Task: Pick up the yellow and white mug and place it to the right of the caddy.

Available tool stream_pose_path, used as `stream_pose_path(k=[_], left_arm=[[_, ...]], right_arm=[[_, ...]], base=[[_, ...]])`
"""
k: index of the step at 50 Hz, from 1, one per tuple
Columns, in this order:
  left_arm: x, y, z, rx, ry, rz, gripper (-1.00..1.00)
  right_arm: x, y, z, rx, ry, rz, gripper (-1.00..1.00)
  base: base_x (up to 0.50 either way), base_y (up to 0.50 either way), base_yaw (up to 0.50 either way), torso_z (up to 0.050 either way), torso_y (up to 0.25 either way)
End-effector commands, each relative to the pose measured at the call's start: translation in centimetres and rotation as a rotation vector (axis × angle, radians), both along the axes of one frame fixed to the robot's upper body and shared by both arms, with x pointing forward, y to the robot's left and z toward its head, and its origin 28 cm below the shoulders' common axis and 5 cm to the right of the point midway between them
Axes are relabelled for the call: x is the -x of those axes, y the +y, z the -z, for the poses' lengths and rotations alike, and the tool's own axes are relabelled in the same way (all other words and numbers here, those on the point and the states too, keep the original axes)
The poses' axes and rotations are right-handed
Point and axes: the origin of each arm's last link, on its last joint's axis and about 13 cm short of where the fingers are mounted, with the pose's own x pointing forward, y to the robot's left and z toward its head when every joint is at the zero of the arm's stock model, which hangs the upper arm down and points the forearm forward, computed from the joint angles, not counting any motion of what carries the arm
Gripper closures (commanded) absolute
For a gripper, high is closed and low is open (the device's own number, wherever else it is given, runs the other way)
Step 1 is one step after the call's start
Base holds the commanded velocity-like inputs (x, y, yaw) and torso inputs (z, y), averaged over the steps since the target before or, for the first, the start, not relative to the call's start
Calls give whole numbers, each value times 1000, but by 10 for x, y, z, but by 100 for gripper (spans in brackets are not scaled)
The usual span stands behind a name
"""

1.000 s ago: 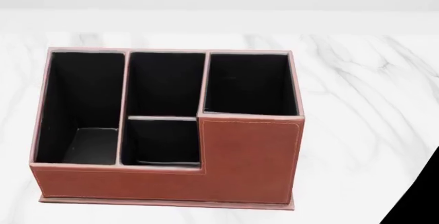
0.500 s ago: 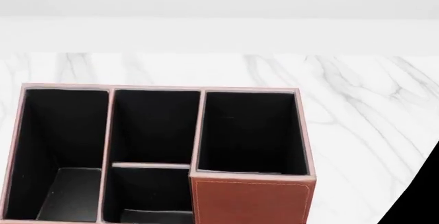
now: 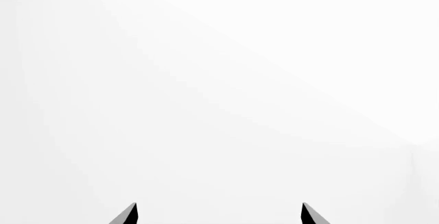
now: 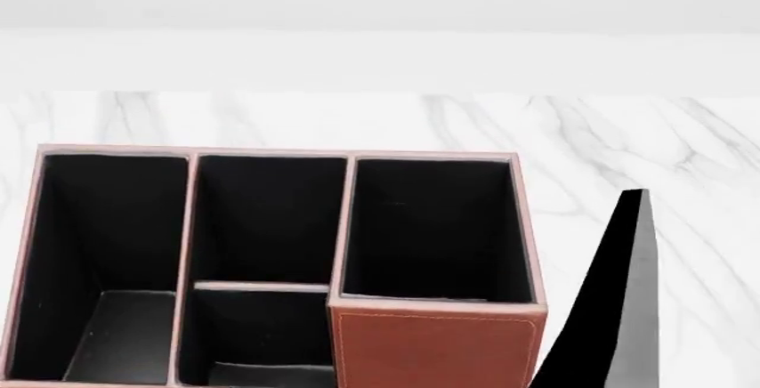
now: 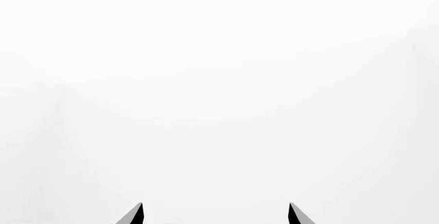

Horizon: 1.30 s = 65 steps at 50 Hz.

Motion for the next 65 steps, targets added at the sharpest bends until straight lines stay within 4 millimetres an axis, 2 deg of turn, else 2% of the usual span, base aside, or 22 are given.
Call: stream_pose_path(k=[1,10,18,25,30,44,57,65], left_arm=[[1,-1,1,-5,28,29,-100],[1,0,0,-6,28,28,-100],[1,-1,1,-5,31,28,-100],[0,-1,1,-5,31,28,-100],[0,-2,2,-2,32,30,-100],[1,-1,1,-2,30,30,-100],[0,-2,1,1,32,35,-100],[0,-2,2,3,34,37,-100]], right_arm=[[-5,20,7,24,54,-123,-100],[-10,36,16,79,171,-131,-100],[-13,40,19,105,190,-104,-100],[-11,44,20,110,200,-157,-100],[-16,45,20,135,229,-93,-100],[-1,56,19,184,394,-347,-100],[2,66,28,235,352,-389,-100],[9,77,38,287,360,-471,-100]], base=[[0,0,0,0,0],[0,0,0,0,0],[0,0,0,0,0],[0,0,0,0,0],[0,0,0,0,0],[0,0,0,0,0],[0,0,0,0,0],[0,0,0,0,0]])
